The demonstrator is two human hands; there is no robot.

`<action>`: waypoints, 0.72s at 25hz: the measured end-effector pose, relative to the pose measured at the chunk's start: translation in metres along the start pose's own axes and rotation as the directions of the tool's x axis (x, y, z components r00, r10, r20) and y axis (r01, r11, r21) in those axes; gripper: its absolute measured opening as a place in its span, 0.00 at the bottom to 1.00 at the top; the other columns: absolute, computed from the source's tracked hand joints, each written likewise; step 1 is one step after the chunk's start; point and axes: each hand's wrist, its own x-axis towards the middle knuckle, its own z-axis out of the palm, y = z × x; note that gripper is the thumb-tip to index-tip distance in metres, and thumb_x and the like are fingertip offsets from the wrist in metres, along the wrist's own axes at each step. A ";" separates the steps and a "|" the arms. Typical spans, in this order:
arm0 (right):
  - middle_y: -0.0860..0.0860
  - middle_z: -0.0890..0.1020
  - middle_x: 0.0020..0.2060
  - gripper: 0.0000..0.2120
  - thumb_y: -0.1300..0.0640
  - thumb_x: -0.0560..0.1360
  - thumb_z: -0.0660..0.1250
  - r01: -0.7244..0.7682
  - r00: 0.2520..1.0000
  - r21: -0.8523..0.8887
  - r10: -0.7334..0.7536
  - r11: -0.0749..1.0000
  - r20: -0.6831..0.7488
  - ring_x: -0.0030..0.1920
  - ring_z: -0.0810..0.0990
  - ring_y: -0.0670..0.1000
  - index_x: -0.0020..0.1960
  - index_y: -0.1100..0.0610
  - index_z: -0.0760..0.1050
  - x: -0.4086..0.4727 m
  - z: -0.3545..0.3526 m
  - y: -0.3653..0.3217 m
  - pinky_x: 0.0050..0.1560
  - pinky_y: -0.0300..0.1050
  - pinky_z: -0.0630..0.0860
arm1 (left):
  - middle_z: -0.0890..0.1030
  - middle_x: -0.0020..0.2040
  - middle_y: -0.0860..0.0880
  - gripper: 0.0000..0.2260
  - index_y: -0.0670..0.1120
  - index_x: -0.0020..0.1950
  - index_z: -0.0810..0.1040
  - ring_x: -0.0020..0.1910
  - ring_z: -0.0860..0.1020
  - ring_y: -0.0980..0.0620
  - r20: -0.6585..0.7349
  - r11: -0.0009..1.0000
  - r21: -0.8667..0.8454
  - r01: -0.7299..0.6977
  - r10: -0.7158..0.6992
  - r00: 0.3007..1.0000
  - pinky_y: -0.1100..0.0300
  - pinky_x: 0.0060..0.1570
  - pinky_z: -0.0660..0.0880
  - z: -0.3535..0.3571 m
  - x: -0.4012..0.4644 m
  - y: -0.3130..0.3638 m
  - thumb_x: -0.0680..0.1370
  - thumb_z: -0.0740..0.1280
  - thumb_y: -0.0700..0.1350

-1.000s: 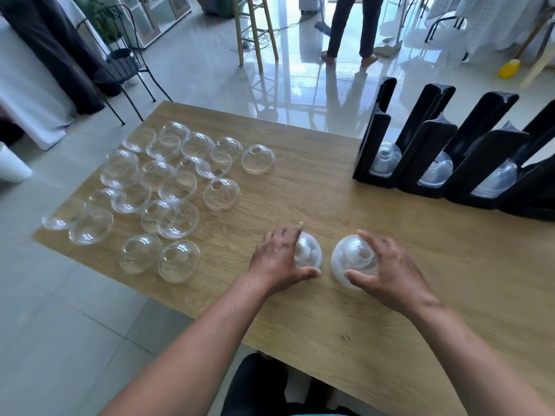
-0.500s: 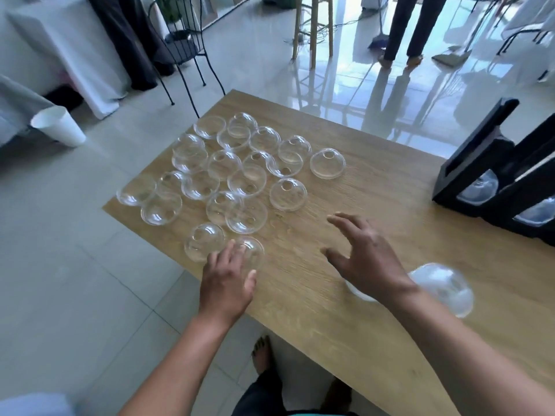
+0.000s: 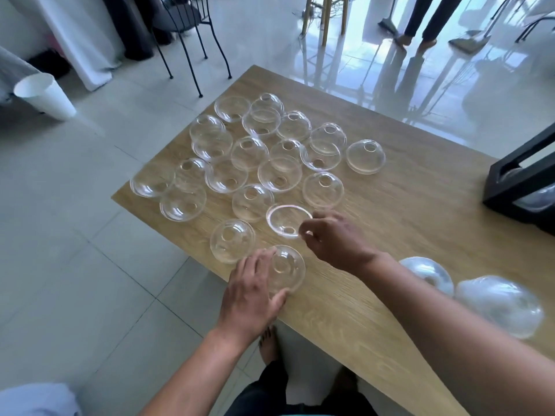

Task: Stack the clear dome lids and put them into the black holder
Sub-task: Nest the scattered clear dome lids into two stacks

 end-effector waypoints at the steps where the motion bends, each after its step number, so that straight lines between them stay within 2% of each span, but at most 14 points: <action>1: 0.41 0.76 0.32 0.04 0.51 0.76 0.69 -0.086 0.996 0.163 0.088 0.983 -0.005 0.37 0.78 0.45 0.45 0.47 0.83 -0.011 -0.003 0.005 0.37 0.39 0.71 | 0.75 0.68 0.51 0.41 0.51 0.76 0.64 0.65 0.73 0.51 0.022 1.000 -0.004 -0.010 0.010 1.000 0.55 0.67 0.73 0.001 0.003 -0.004 0.68 0.78 0.59; 2: 0.41 0.76 0.29 0.05 0.49 0.75 0.69 -0.189 0.982 0.353 0.186 0.916 0.042 0.33 0.76 0.43 0.43 0.49 0.82 -0.022 -0.009 0.010 0.35 0.36 0.71 | 0.74 0.69 0.50 0.43 0.51 0.77 0.63 0.66 0.72 0.50 0.041 1.000 -0.004 -0.022 0.022 0.999 0.55 0.67 0.72 0.003 0.007 -0.007 0.68 0.78 0.60; 4: 0.45 0.77 0.28 0.09 0.50 0.78 0.68 -0.409 0.912 0.623 0.327 0.667 0.248 0.30 0.76 0.46 0.43 0.54 0.81 -0.036 -0.023 0.020 0.31 0.38 0.73 | 0.73 0.71 0.49 0.45 0.52 0.78 0.60 0.67 0.72 0.49 0.083 0.998 0.025 -0.059 0.056 0.995 0.53 0.67 0.72 0.006 0.012 -0.010 0.67 0.78 0.61; 5: 0.49 0.77 0.29 0.10 0.52 0.80 0.67 -0.510 0.858 0.664 0.376 0.547 0.349 0.29 0.76 0.48 0.44 0.58 0.81 -0.039 -0.030 0.027 0.31 0.41 0.73 | 0.72 0.73 0.49 0.46 0.52 0.79 0.59 0.69 0.71 0.48 0.108 0.996 0.041 -0.083 0.078 0.991 0.52 0.68 0.71 0.008 0.016 -0.009 0.67 0.77 0.62; 7: 0.53 0.76 0.30 0.11 0.54 0.81 0.65 -0.662 0.744 0.600 0.490 0.449 0.454 0.27 0.75 0.50 0.47 0.61 0.80 -0.040 -0.042 0.039 0.29 0.44 0.71 | 0.69 0.76 0.49 0.47 0.53 0.80 0.57 0.72 0.68 0.48 0.149 0.991 0.060 -0.119 0.109 0.983 0.51 0.71 0.68 0.011 0.025 -0.008 0.67 0.76 0.64; 8: 0.54 0.77 0.31 0.11 0.55 0.82 0.64 -0.712 0.697 0.530 0.554 0.460 0.456 0.27 0.74 0.51 0.47 0.61 0.80 -0.038 -0.045 0.044 0.29 0.43 0.71 | 0.68 0.76 0.49 0.48 0.53 0.80 0.57 0.72 0.68 0.48 0.159 0.988 0.068 -0.138 0.126 0.979 0.51 0.71 0.68 0.012 0.029 -0.007 0.67 0.75 0.65; 10: 0.55 0.81 0.35 0.14 0.53 0.83 0.60 -0.752 0.659 0.290 0.663 0.592 0.354 0.31 0.77 0.52 0.49 0.62 0.79 -0.035 -0.049 0.053 0.33 0.45 0.74 | 0.69 0.74 0.50 0.47 0.52 0.79 0.58 0.70 0.69 0.48 0.167 0.979 0.084 -0.183 0.167 0.972 0.52 0.69 0.69 0.013 0.039 -0.002 0.67 0.75 0.65; 12: 0.56 0.85 0.46 0.16 0.47 0.82 0.60 -0.716 0.694 0.041 0.703 0.697 0.157 0.44 0.82 0.57 0.53 0.58 0.79 -0.034 -0.047 0.056 0.46 0.49 0.79 | 0.71 0.72 0.50 0.46 0.52 0.79 0.61 0.67 0.70 0.49 0.170 0.976 0.084 -0.203 0.187 0.968 0.53 0.66 0.70 0.014 0.046 0.000 0.67 0.75 0.65; 13: 0.56 0.84 0.54 0.18 0.44 0.81 0.61 -0.697 0.715 0.010 0.694 0.717 0.082 0.53 0.82 0.59 0.58 0.56 0.78 -0.035 -0.045 0.053 0.54 0.52 0.79 | 0.72 0.71 0.51 0.45 0.52 0.78 0.62 0.67 0.70 0.49 0.174 0.976 0.080 -0.204 0.188 0.967 0.53 0.65 0.71 0.014 0.049 0.001 0.66 0.75 0.66; 15: 0.55 0.78 0.65 0.28 0.37 0.76 0.66 -0.654 0.755 0.035 0.649 0.755 0.096 0.66 0.75 0.58 0.71 0.50 0.71 -0.036 -0.034 0.039 0.64 0.55 0.75 | 0.73 0.70 0.51 0.44 0.52 0.77 0.64 0.66 0.70 0.49 0.176 0.976 0.074 -0.204 0.189 0.966 0.53 0.65 0.71 0.013 0.053 0.002 0.66 0.75 0.66; 17: 0.53 0.72 0.69 0.39 0.34 0.70 0.71 -0.602 0.781 -0.046 0.599 0.797 0.177 0.71 0.68 0.59 0.76 0.46 0.63 -0.035 -0.019 0.025 0.66 0.56 0.73 | 0.73 0.69 0.51 0.43 0.52 0.77 0.64 0.66 0.70 0.49 0.183 0.974 0.071 -0.214 0.198 0.963 0.53 0.65 0.71 0.012 0.054 0.001 0.66 0.74 0.65; 18: 0.53 0.71 0.69 0.41 0.35 0.68 0.73 -0.575 0.791 -0.108 0.585 0.811 0.177 0.70 0.67 0.59 0.75 0.45 0.63 -0.033 -0.012 0.020 0.64 0.56 0.72 | 0.73 0.69 0.51 0.43 0.52 0.77 0.64 0.66 0.70 0.49 0.188 0.972 0.075 -0.221 0.204 0.961 0.53 0.65 0.71 0.011 0.054 0.001 0.66 0.73 0.65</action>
